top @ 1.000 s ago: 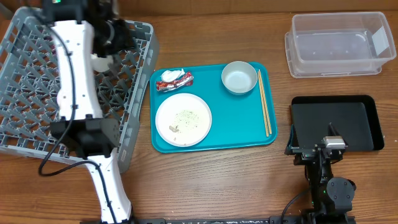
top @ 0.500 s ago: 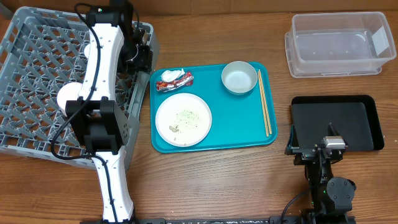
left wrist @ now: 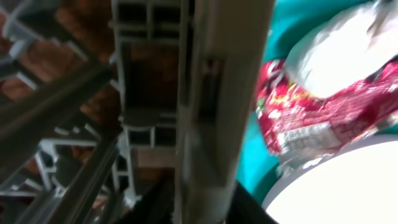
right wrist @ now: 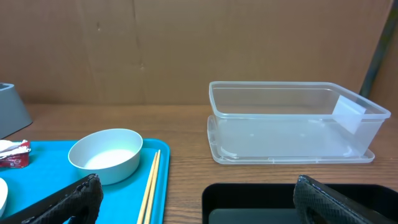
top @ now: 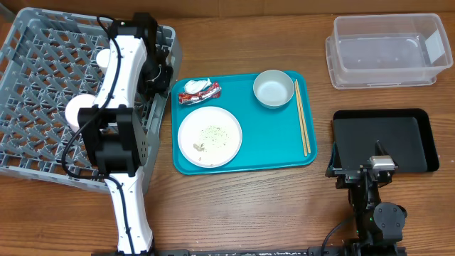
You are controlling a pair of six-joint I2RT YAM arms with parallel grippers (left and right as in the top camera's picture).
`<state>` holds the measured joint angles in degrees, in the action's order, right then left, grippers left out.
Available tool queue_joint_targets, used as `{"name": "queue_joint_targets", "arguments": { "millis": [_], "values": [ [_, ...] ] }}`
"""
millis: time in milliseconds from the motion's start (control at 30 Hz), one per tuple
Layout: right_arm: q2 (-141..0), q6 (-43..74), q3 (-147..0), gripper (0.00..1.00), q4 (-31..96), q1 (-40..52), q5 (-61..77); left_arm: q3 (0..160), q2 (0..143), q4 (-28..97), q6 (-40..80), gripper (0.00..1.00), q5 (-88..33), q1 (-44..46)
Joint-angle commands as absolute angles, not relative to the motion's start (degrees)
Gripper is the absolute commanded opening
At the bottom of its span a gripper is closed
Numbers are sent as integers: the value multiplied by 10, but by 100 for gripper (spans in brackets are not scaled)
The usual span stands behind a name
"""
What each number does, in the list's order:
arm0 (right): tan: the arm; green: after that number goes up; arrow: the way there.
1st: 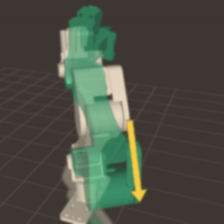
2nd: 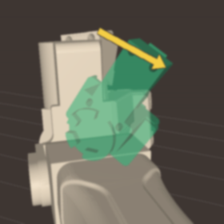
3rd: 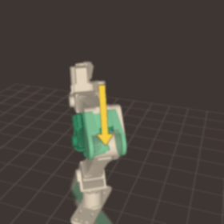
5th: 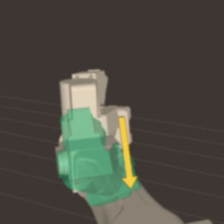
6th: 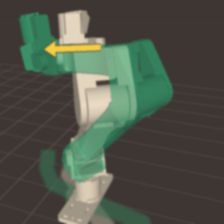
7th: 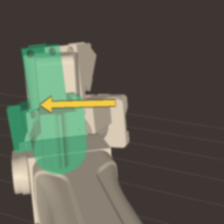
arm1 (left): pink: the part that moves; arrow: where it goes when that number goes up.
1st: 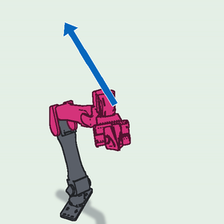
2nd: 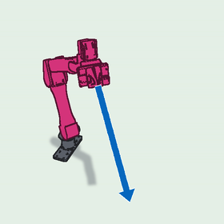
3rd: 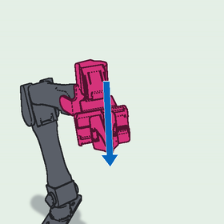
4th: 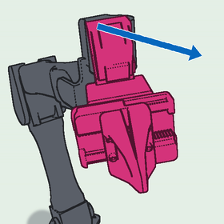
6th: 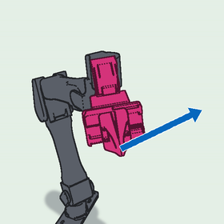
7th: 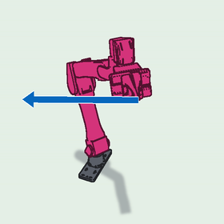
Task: Sort waste into correct bins and load items into the dishwasher
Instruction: 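Raise the left gripper out of the rack and withdraw it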
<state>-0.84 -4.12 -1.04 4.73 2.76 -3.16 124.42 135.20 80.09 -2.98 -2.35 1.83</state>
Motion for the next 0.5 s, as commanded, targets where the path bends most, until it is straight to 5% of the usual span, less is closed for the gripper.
{"name": "queue_joint_targets", "arguments": {
  "millis": [0, 100, 467],
  "values": [
    [-2, -43, -5, 100, 46, 32, -29, 1242, 1353, 782, -4, 20, -37, 27],
    [-2, -43, -5, 100, 46, 32, -29, 1242, 1353, 758, 37, 5, -37, 25],
    [-2, -43, -5, 100, 46, 32, -29, 1242, 1353, 702, 107, 4, -10, 23]
  ]
}}
